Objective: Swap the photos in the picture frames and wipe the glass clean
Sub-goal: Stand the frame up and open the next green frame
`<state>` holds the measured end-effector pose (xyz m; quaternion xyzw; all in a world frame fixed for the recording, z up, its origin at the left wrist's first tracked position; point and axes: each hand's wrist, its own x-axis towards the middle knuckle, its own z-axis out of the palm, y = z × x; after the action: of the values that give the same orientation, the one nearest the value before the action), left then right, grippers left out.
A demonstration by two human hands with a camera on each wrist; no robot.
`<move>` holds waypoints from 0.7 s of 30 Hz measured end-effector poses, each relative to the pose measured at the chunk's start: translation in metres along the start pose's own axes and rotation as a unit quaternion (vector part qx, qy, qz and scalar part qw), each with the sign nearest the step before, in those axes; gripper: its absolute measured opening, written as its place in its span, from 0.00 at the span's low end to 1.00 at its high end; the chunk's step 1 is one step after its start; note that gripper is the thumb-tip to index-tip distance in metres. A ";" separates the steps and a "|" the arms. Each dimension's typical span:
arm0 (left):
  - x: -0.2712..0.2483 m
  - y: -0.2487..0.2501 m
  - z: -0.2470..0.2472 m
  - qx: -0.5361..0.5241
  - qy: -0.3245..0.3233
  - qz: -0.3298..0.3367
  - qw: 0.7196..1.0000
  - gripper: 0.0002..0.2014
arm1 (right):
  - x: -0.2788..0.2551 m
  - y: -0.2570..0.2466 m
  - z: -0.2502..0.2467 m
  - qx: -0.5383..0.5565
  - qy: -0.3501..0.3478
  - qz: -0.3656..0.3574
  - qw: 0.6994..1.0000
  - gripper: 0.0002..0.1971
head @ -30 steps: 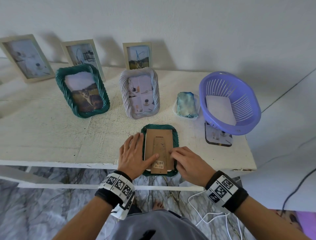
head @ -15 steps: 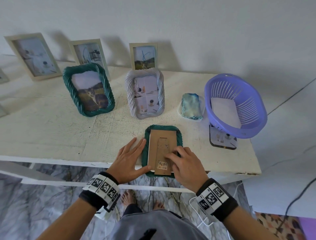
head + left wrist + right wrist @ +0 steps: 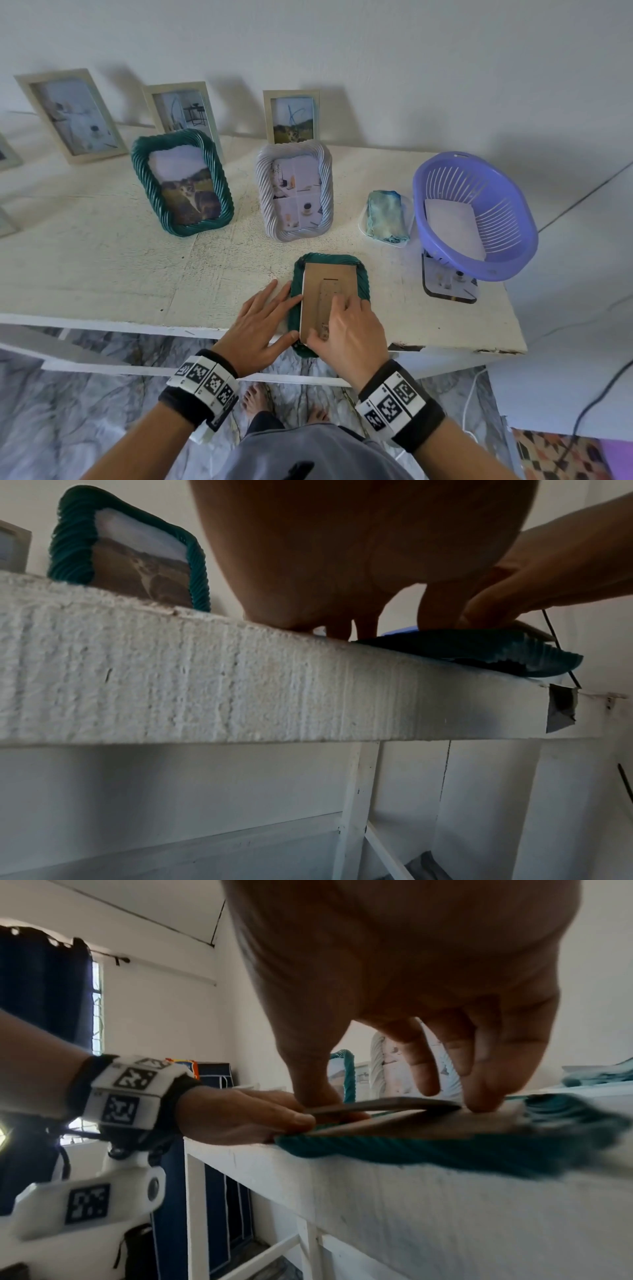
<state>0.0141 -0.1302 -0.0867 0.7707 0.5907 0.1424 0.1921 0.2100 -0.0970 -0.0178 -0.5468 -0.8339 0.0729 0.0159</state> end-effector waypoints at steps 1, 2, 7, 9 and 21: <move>0.000 -0.001 0.000 0.004 0.003 0.001 1.000 0.34 | -0.001 -0.002 0.000 0.012 0.001 0.003 1.000 0.26; 0.000 -0.001 0.001 0.008 0.004 0.001 1.000 0.33 | -0.001 -0.003 -0.002 0.027 0.006 0.005 1.000 0.24; -0.001 -0.001 0.001 0.018 0.005 -0.002 1.000 0.34 | 0.003 0.017 -0.028 0.194 -0.046 0.006 0.980 0.22; -0.002 -0.001 0.001 0.017 0.008 -0.003 1.000 0.34 | 0.002 0.032 -0.038 0.311 -0.081 0.046 0.946 0.18; -0.014 -0.010 -0.004 0.014 0.015 -0.018 1.000 0.35 | -0.011 0.113 -0.062 0.442 -0.024 0.144 0.885 0.15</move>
<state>0.0000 -0.1408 -0.0880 0.7604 0.6091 0.1424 0.1749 0.3234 -0.0563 0.0284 -0.5950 -0.6275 0.4488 0.2253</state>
